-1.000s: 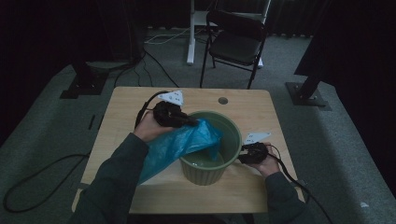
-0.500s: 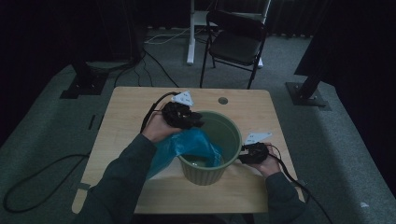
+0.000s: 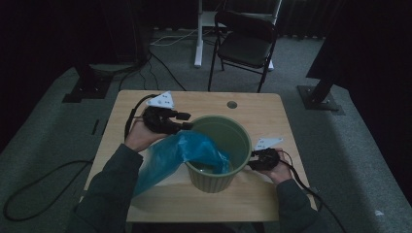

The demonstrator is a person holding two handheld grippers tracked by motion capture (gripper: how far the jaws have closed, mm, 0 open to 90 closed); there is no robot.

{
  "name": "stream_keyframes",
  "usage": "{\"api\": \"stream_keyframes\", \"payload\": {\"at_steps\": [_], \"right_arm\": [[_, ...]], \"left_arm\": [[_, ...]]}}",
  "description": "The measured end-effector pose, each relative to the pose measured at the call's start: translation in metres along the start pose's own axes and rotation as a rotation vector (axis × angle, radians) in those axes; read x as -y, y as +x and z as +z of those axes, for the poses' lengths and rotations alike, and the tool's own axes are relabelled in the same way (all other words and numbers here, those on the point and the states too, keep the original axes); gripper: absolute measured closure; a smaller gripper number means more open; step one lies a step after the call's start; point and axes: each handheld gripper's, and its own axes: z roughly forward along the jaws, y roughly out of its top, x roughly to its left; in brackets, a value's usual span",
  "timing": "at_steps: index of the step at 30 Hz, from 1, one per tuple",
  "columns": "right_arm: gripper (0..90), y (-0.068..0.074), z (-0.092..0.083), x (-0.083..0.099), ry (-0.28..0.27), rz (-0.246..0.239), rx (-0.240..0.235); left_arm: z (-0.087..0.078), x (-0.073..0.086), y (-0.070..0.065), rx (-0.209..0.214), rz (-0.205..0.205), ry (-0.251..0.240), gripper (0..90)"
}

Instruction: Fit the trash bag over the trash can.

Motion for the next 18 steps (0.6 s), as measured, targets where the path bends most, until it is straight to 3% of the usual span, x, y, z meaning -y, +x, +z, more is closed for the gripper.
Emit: {"api": "stream_keyframes", "payload": {"at_steps": [9, 13, 18], "right_arm": [[57.2, 0.000, 0.000, 0.000, 0.001, 0.001, 0.001], [57.1, 0.000, 0.000, 0.000, 0.001, 0.002, 0.001], [57.1, 0.000, 0.000, 0.000, 0.001, 0.002, 0.001]], "left_arm": [[-0.029, 0.034, 0.006, -0.018, -0.054, -0.047, 54.7], [-0.037, 0.051, 0.005, -0.020, -0.052, -0.055, 49.6], [-0.040, 0.070, 0.008, 0.014, -0.091, -0.066, 43.2]]}}
